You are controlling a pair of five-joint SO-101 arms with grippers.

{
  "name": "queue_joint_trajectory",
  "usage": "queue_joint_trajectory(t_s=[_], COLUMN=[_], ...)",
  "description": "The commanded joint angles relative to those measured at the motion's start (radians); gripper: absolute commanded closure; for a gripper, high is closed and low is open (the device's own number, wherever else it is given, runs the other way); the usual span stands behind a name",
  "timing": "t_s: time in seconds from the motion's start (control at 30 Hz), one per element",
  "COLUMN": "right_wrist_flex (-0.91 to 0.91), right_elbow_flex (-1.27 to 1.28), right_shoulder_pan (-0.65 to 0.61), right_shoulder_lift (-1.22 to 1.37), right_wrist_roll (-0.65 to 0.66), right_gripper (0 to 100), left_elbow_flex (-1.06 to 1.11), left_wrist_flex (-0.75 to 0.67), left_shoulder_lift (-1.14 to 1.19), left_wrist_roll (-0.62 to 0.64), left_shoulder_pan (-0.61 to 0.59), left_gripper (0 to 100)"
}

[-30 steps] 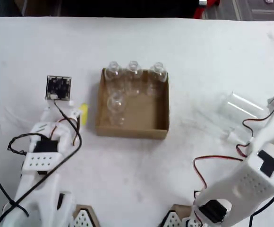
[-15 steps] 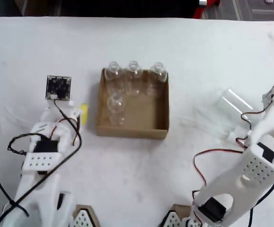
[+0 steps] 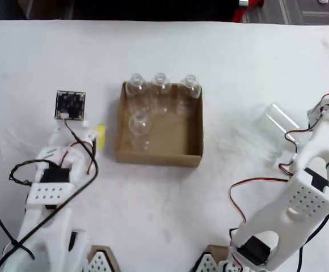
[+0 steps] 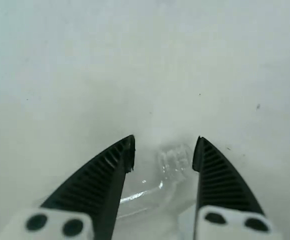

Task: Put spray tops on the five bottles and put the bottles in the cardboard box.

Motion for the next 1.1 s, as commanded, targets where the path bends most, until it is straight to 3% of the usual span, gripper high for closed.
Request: queue_joint_trajectory(t_s=[0.0,0.13,0.3,0.4,0.83,1.07], right_wrist_flex=[0.061,0.071,0.074,0.107,0.320,0.294], right_elbow_flex=[-0.083,-0.135,-0.141,-0.129,-0.115,-0.118], right_shoulder_pan=[0.027,0.010,-0.018,-0.019,0.077,0.047], right_shoulder_lift=[-0.073,-0.139,-0.163,-0.150,-0.105,-0.018], right_wrist_roll=[0.164,0.551,1.155,1.386,2.094,2.114], right_gripper=[82.7,82.8,82.9,82.9,82.9,82.9], left_elbow_flex=[-0.008,-0.008,-0.008,-0.008,-0.006,-0.006], left_wrist_flex=[-0.020,-0.020,-0.020,-0.020,-0.020,-0.021], left_shoulder_lift=[-0.008,-0.008,-0.008,-0.008,-0.008,-0.007], left_wrist_roll=[-0.009,-0.009,-0.009,-0.009,-0.009,-0.009], left_shoulder_pan=[0.010,0.010,0.010,0.010,0.010,0.010], left_gripper=[80,80,80,80,80,80])
